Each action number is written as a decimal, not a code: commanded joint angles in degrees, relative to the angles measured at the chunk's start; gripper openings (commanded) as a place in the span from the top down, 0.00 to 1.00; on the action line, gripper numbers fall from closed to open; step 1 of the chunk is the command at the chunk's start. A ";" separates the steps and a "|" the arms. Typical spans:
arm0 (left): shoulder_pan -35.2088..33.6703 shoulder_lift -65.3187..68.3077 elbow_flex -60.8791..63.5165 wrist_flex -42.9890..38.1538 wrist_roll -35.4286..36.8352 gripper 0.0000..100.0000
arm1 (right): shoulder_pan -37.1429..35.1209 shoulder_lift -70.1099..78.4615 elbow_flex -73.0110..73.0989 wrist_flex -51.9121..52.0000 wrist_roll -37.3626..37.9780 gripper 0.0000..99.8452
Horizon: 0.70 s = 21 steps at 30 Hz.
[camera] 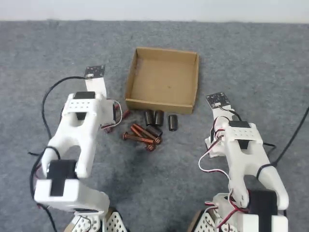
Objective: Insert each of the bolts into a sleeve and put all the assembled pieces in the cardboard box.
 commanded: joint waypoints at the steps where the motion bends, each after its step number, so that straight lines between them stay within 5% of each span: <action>1: 0.70 0.09 -5.14 0.53 0.35 0.99 | 0.13 0.40 -2.11 -0.75 0.79 0.99; 13: 6.51 -4.75 -0.84 0.09 -6.86 0.89 | 0.13 0.40 -2.11 -0.84 0.79 0.99; 21: 2.81 1.05 -1.45 -5.71 -11.60 0.88 | 0.22 0.40 -2.11 -0.75 0.79 0.99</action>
